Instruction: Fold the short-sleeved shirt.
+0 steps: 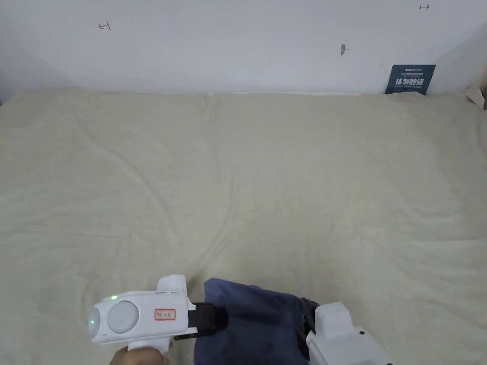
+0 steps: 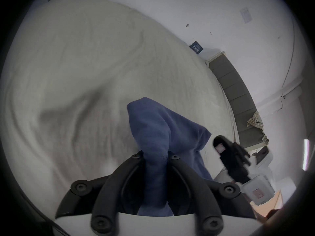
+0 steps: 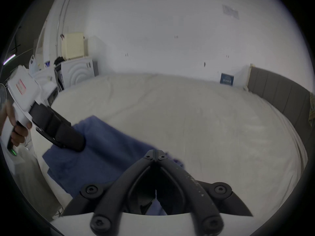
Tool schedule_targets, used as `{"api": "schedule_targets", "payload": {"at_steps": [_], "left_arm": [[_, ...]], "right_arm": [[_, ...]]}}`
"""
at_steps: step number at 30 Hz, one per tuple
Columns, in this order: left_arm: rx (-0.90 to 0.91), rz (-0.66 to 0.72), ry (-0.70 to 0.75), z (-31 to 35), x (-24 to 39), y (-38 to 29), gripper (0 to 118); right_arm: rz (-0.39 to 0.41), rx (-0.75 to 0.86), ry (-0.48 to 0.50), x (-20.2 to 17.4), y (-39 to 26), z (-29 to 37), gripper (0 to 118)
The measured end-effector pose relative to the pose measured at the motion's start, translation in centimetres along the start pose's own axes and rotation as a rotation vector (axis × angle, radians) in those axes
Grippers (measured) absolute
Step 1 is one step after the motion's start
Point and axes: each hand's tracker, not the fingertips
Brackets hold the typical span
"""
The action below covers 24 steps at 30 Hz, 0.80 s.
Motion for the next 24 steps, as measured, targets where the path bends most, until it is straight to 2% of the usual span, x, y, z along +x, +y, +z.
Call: {"api": "schedule_targets", "payload": {"at_steps": [3, 9, 16, 24], "left_arm": [[0.019, -0.075, 0.073, 3.3, -1.9, 2.1, 21], [0.064, -0.092, 0.271, 11.6, -10.6, 6.6, 21], [0.102, -0.014, 0.523, 20.5, -20.9, 9.8, 21], [0.082, 0.111, 0.673, 25.8, -30.2, 11.9, 22]], "right_arm": [[0.020, 0.079, 0.003, -0.4, 3.0, 1.5, 2], [0.058, 0.177, 0.023, -2.2, 8.1, 2.9, 2], [0.090, 0.225, 0.029, -4.7, 11.7, 1.2, 2], [0.111, 0.218, 0.030, -7.1, 13.3, -1.7, 2]]}}
